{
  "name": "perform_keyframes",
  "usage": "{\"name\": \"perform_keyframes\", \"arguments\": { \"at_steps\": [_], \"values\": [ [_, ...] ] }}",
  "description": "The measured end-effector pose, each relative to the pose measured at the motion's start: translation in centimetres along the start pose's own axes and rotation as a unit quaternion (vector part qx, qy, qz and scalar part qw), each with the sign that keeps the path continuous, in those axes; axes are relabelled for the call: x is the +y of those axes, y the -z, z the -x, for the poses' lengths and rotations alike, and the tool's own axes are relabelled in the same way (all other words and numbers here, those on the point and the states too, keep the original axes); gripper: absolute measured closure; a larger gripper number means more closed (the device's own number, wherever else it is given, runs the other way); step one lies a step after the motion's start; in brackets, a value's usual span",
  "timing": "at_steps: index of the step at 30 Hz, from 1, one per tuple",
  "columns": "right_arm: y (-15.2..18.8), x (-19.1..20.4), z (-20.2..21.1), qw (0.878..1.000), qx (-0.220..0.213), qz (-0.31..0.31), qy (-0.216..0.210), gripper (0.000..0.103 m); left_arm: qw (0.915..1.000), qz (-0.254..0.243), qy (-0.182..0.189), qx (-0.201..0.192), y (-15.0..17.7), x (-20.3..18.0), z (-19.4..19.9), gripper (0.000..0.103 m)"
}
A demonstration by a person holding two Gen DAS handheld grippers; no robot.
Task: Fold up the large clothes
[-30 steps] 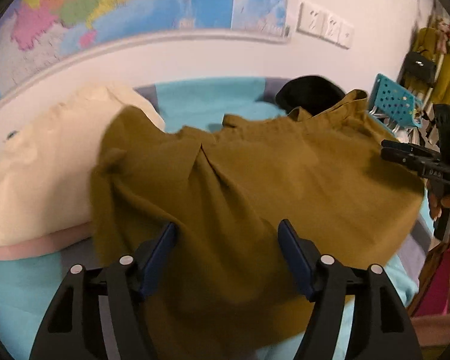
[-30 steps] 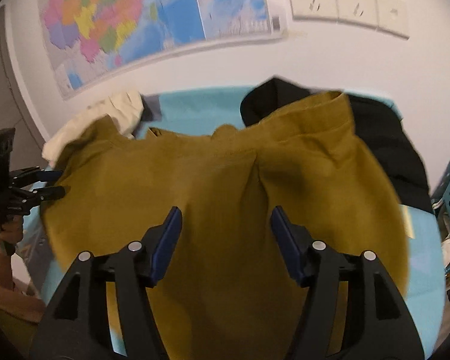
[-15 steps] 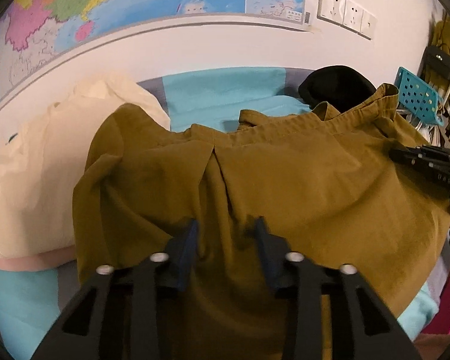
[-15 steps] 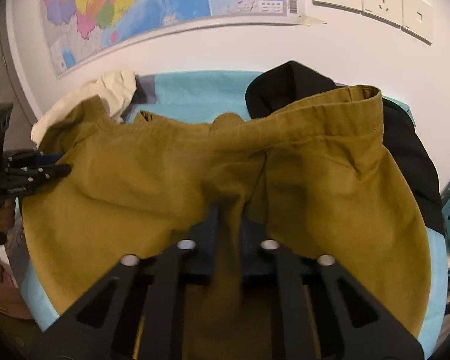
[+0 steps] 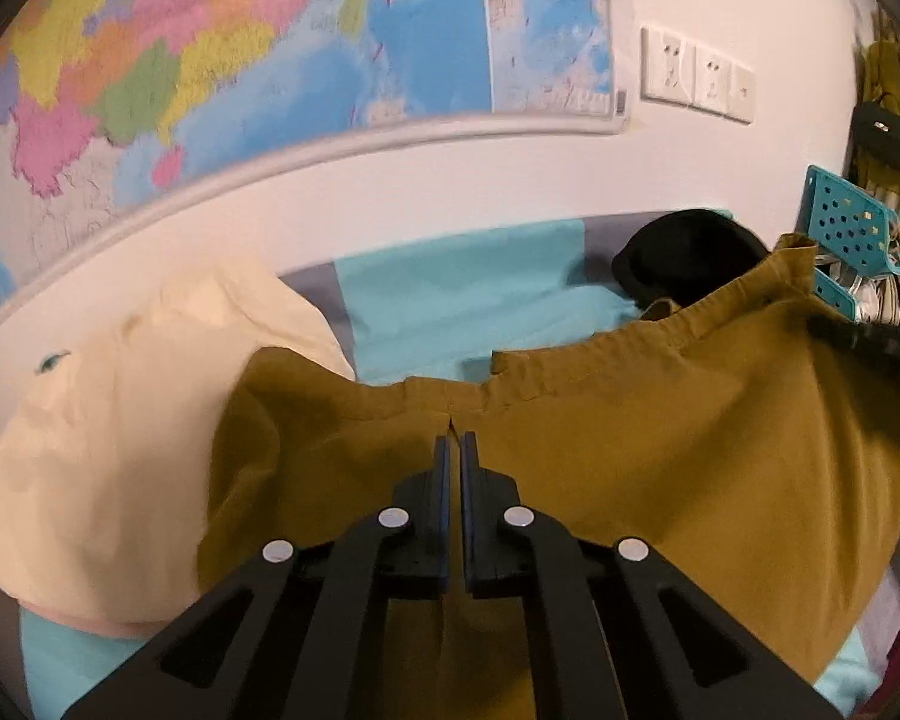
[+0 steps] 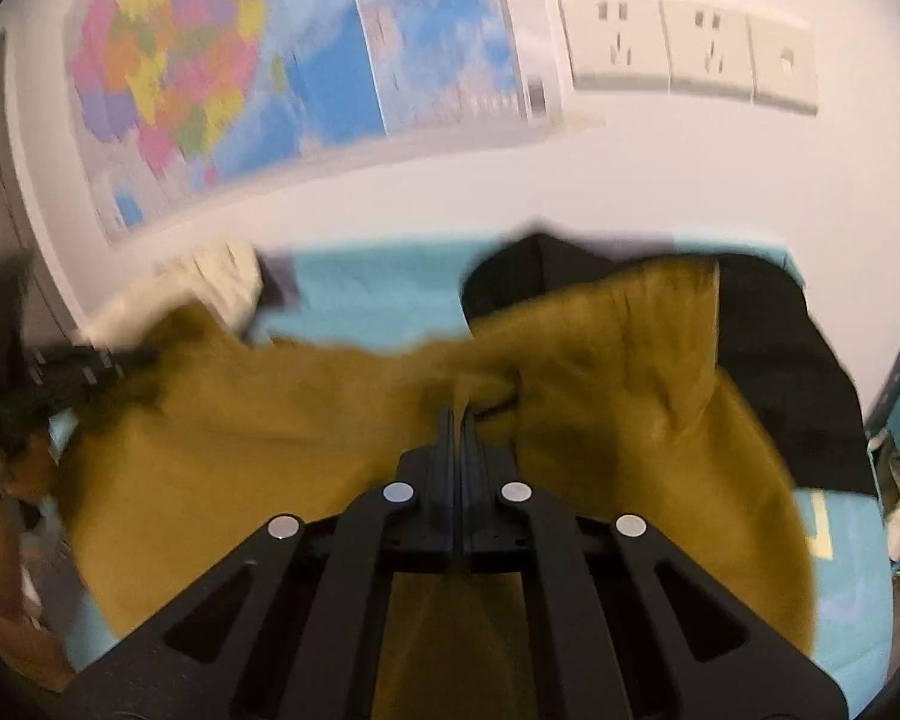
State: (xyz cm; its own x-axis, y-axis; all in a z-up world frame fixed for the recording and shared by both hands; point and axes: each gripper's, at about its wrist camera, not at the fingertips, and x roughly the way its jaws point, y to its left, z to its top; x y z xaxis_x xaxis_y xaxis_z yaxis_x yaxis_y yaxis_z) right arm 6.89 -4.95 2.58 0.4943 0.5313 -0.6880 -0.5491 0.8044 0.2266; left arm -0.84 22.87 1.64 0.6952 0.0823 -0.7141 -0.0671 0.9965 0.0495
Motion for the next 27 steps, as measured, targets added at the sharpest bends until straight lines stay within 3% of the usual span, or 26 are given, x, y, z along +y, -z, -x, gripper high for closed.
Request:
{"name": "perform_keyframes", "arguments": {
  "at_steps": [4, 7, 8, 12, 14, 17, 19, 21, 22, 23, 24, 25, 26, 27],
  "values": [
    [1.2, -0.4, -2.1, 0.999, 0.048, -0.005, 0.010, 0.094, 0.9996, 0.001, -0.003, 0.028, 0.4, 0.3, -2.2, 0.100],
    [0.6, -0.2, -1.1, 0.999, 0.039, -0.004, 0.016, 0.067, 0.9996, 0.003, 0.003, 0.026, 0.7, 0.5, -2.0, 0.098],
    [0.3, -0.1, -0.6, 0.999, 0.032, -0.007, 0.011, 0.063, 0.9997, 0.004, 0.003, 0.025, 0.7, 0.6, -1.8, 0.097],
    [-1.0, 1.9, 1.2, 1.000, 0.005, 0.010, -0.017, 0.047, 0.9997, 0.001, -0.001, 0.023, 0.9, 0.5, -1.4, 0.086],
    [-1.4, 3.6, 1.1, 0.999, 0.009, 0.031, -0.038, 0.035, 0.9998, 0.000, -0.004, 0.022, 0.9, 0.4, -1.4, 0.082],
    [-1.5, 6.4, -0.9, 0.996, 0.034, 0.070, -0.040, 0.030, 0.9996, 0.012, 0.001, 0.024, 1.1, 0.6, -1.3, 0.067],
    [-1.7, 7.6, -3.2, 0.995, 0.061, 0.070, -0.037, 0.030, 0.9995, 0.021, -0.001, 0.024, 1.1, 1.0, -1.1, 0.055],
    [-1.5, 8.2, -5.2, 0.992, 0.088, 0.082, -0.040, 0.030, 0.9994, 0.024, -0.005, 0.022, 1.3, 1.4, -0.7, 0.055],
    [-1.2, 8.5, -6.6, 0.989, 0.109, 0.091, -0.029, 0.036, 0.9994, 0.025, -0.004, 0.022, 1.4, 1.7, -0.5, 0.051],
    [-0.9, 8.5, -7.2, 0.988, 0.118, 0.096, -0.023, 0.052, 0.9994, 0.026, -0.006, 0.023, 1.5, 2.0, -0.3, 0.049],
    [-0.7, 8.5, -7.8, 0.986, 0.127, 0.103, -0.010, 0.060, 0.9993, 0.028, -0.010, 0.023, 1.6, 2.3, -0.1, 0.049],
    [-0.5, 8.3, -7.9, 0.986, 0.129, 0.103, -0.007, 0.078, 0.9993, 0.029, -0.013, 0.022, 1.7, 2.6, 0.1, 0.049],
    [-0.5, 7.9, -7.8, 0.987, 0.126, 0.097, -0.010, 0.089, 0.9993, 0.029, -0.014, 0.022, 1.8, 2.8, 0.3, 0.048],
    [-0.6, 7.6, -7.5, 0.988, 0.121, 0.090, -0.018, 0.091, 0.9992, 0.031, -0.017, 0.020, 1.9, 3.1, 0.4, 0.048]
  ]
}}
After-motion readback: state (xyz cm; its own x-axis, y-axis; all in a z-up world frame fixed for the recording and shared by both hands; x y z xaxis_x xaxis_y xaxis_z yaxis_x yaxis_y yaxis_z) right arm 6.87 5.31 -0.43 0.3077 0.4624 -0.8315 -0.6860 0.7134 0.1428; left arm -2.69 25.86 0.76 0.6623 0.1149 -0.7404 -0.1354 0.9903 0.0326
